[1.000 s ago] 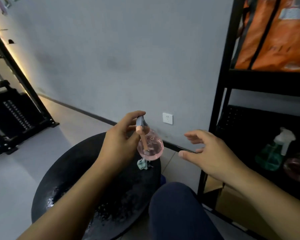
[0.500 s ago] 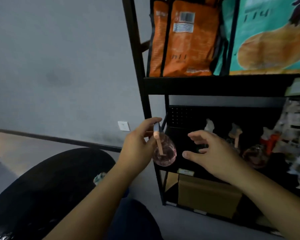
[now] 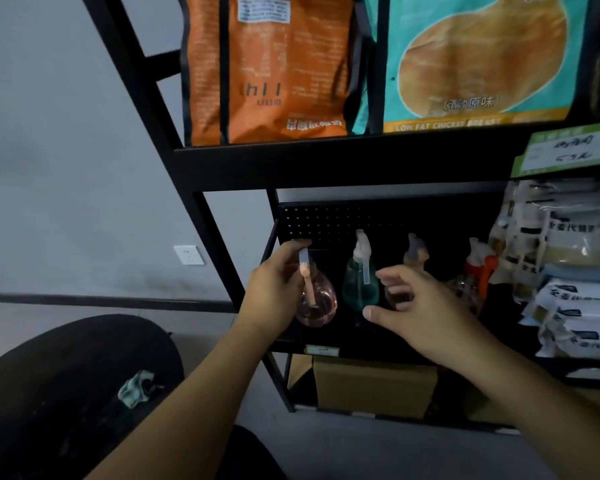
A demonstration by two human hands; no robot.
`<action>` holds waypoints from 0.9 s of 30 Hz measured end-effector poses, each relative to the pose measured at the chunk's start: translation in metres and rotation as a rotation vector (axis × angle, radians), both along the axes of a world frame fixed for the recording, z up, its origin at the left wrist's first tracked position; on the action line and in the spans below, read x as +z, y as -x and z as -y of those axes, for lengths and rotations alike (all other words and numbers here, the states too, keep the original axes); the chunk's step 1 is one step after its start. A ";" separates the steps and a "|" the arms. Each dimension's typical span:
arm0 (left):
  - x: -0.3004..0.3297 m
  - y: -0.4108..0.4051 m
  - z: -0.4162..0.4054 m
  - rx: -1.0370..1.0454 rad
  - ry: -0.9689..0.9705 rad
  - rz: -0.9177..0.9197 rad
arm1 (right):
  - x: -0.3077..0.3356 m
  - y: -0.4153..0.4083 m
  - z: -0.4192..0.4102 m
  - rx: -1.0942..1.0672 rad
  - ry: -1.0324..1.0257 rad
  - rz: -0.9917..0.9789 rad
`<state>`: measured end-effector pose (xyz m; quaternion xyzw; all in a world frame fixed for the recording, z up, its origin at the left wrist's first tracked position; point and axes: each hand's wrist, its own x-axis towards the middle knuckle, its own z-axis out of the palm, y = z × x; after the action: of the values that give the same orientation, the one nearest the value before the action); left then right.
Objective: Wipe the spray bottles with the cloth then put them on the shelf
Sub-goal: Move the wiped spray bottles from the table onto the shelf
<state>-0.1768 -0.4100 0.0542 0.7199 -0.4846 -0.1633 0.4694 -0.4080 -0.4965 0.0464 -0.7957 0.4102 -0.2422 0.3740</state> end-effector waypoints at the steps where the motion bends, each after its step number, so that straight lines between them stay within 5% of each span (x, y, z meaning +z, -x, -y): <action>1: -0.003 -0.002 0.003 0.006 -0.006 -0.008 | -0.004 -0.001 0.002 0.003 -0.011 -0.001; 19: -0.048 -0.051 0.071 0.018 -0.081 -0.205 | -0.054 -0.035 0.028 -0.095 -0.047 -0.041; 27: -0.045 -0.050 0.065 -0.033 -0.135 -0.140 | -0.061 -0.046 0.027 -0.124 -0.065 -0.029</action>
<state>-0.1272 -0.4752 0.0089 0.7286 -0.4502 -0.2533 0.4498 -0.3617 -0.5234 -0.0149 -0.7598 0.4716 -0.2398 0.3779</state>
